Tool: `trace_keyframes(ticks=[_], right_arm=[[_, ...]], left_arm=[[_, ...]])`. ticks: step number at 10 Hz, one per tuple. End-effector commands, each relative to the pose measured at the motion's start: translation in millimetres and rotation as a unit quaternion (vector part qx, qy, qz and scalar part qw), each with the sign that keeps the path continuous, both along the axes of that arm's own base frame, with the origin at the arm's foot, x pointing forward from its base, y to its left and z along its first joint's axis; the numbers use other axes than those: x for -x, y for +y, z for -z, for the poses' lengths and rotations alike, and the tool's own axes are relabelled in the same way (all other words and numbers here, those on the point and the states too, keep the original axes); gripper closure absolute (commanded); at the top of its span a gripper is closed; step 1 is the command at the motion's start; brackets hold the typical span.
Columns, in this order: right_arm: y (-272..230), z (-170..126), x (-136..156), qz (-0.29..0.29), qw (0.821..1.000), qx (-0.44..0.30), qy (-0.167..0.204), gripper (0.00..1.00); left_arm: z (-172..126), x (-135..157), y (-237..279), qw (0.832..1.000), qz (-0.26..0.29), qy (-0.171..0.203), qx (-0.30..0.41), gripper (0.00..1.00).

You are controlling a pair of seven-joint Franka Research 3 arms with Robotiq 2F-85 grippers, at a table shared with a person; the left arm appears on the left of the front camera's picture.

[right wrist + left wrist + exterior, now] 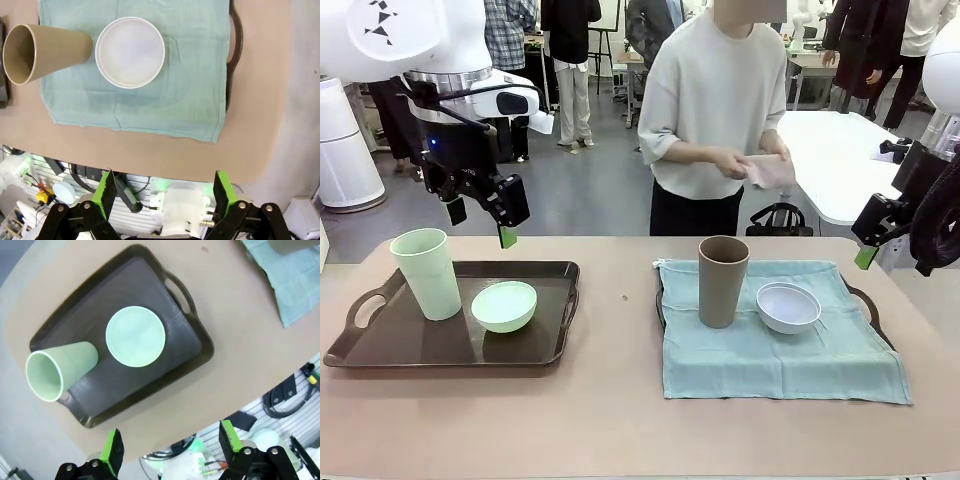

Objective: Set up a tray with a mat and arrange the tableware.
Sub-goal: Pick up the Picnic Bowl and Reusable plastic cup from the Handle tray in front of the human's position and hold them in the air.

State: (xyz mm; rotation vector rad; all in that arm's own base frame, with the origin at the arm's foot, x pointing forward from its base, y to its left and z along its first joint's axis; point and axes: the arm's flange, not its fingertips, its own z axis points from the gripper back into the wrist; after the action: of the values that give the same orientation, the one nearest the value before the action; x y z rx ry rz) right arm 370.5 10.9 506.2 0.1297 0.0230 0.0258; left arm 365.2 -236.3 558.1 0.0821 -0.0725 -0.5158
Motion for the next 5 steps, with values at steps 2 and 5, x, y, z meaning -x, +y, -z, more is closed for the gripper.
trace_keyframes(ticks=[2, 5], right_arm=[[1.5, 0.0, 0.6, 0.003, 1.0, 0.001, 0.0, 0.0], [1.5, 0.0, 0.6, 0.003, 1.0, 0.001, 0.0, 0.0]], left_arm=[[-2.4, -0.8, -1.1, 1.0, 0.004, -0.004, -0.003, 0.0], [-2.4, -0.8, -1.1, 1.0, 0.004, -0.004, -0.003, 0.0]])
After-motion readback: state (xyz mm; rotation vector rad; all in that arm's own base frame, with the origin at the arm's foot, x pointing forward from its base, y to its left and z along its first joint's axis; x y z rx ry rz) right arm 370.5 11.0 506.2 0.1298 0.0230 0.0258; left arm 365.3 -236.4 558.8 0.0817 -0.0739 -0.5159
